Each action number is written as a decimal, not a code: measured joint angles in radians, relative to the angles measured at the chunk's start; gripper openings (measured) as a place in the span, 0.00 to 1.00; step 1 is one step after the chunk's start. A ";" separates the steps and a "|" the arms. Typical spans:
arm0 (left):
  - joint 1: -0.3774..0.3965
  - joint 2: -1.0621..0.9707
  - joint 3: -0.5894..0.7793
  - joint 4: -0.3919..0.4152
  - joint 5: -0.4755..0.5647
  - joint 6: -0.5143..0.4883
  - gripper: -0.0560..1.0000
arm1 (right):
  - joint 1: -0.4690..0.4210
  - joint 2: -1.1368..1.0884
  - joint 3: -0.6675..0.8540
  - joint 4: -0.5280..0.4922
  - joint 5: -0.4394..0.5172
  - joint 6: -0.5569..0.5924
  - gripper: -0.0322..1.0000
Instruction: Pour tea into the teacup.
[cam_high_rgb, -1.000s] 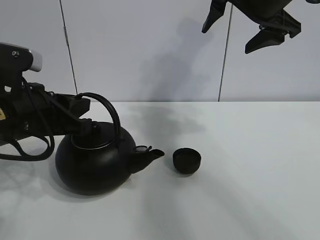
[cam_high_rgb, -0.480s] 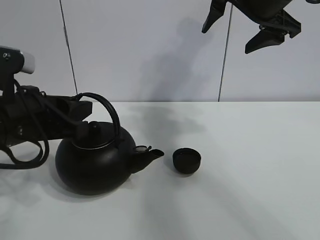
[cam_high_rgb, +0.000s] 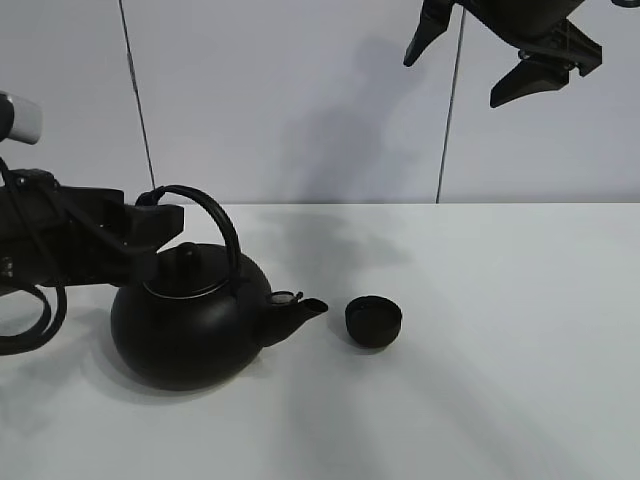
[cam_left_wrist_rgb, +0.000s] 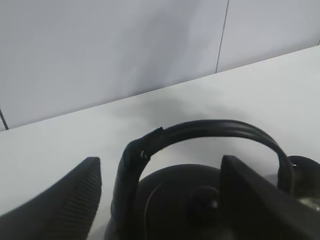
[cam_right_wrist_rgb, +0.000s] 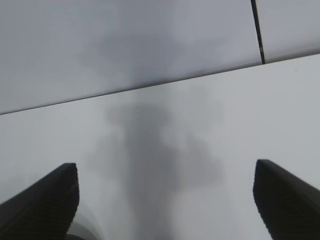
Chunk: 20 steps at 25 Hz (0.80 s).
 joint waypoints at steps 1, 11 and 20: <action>0.000 -0.007 0.009 0.000 0.000 0.000 0.52 | 0.000 0.000 0.000 0.000 0.000 0.000 0.66; 0.000 -0.185 0.114 0.000 0.024 -0.032 0.63 | 0.000 0.000 0.000 0.000 0.000 0.000 0.66; 0.000 -0.563 -0.066 0.049 0.851 -0.260 0.69 | 0.000 0.000 0.000 0.000 0.000 0.000 0.66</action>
